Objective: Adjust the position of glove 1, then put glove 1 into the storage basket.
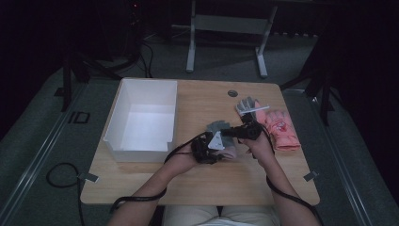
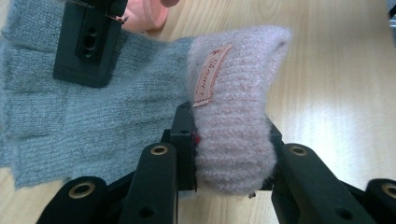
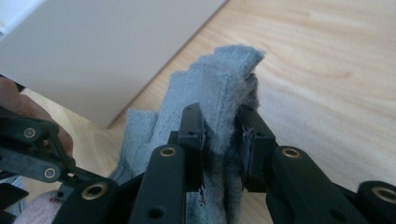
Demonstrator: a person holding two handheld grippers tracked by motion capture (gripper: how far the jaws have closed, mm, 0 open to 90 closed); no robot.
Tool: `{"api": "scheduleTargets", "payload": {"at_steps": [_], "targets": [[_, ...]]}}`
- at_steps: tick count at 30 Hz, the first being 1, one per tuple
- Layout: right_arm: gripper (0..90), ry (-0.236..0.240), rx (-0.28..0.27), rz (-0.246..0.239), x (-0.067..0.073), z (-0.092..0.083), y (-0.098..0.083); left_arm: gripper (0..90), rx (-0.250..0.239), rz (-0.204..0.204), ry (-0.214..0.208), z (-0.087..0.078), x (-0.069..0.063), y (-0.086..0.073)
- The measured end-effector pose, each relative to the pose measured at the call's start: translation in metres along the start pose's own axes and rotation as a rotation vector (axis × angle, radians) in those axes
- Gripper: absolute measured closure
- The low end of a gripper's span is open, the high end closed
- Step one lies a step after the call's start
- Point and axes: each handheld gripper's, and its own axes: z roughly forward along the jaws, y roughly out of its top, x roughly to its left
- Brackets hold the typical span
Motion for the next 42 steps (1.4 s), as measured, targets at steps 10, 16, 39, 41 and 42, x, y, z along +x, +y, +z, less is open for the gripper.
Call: {"api": "scheduleTargets", "payload": {"at_steps": [10, 16, 39, 41, 42], "targets": [[74.2, -0.008, -0.040, -0.042, 0.018, -0.024, 0.018, 69.4, 0.004, 0.056, 0.009, -0.034, 0.004, 0.023], [74.3, -0.008, -0.071, -0.076, 0.036, -0.032, 0.036, 69.5, 0.032, 0.083, 0.009, -0.065, 0.013, 0.034], [74.4, 0.031, -0.082, -0.187, 0.101, 0.000, 0.108, 69.4, 0.117, 0.107, 0.077, -0.156, 0.045, 0.019], [74.4, 0.035, -0.082, -0.192, 0.104, 0.003, 0.111, 69.3, 0.117, 0.106, 0.082, -0.160, 0.046, 0.016], [74.4, 0.038, -0.085, -0.199, 0.108, 0.006, 0.113, 69.3, 0.118, 0.104, 0.086, -0.164, 0.047, 0.013]]}}
